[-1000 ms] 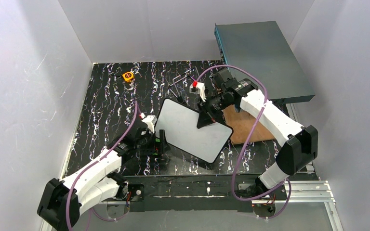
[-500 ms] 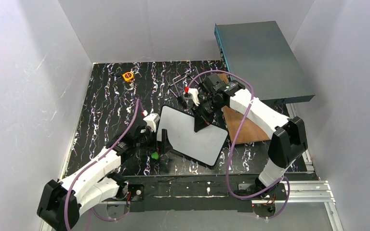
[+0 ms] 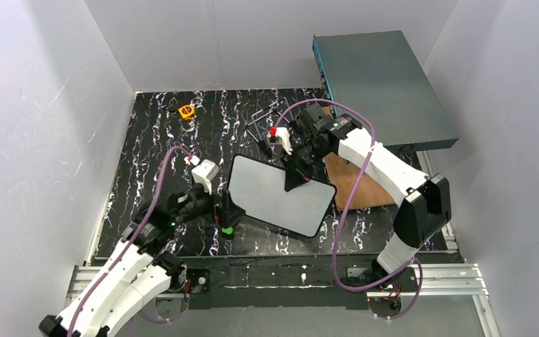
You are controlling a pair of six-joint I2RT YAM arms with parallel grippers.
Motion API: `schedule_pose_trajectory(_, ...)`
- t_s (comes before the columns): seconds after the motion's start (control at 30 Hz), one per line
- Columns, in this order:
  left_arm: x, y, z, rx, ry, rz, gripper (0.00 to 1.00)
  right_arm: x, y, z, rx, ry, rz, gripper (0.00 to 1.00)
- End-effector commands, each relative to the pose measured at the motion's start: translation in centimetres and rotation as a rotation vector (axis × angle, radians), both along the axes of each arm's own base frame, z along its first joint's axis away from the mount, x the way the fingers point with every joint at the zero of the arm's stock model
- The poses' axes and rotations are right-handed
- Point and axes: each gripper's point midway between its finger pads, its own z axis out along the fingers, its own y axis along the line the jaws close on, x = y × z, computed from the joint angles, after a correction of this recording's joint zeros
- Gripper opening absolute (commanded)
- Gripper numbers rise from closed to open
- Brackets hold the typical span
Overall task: Erase the whiteboard
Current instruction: Place the whiteboard eraser at the center of the board, then pass from the right arm to the left
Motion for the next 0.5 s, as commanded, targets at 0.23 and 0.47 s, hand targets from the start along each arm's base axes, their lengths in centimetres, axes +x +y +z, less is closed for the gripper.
schedule_pose_trajectory(0.23, -3.0, 0.3, 11.1, -0.027, -0.308, -0.221, 0.98, -4.7, -0.6, 3.7, 0.129, -0.096, 0.282, 0.01)
schedule_pose_trajectory(0.47, -4.0, -1.9, 11.6, -0.137, -0.289, -0.33, 0.98, -6.2, -1.8, 2.8, 0.135, -0.161, 0.398, 0.01)
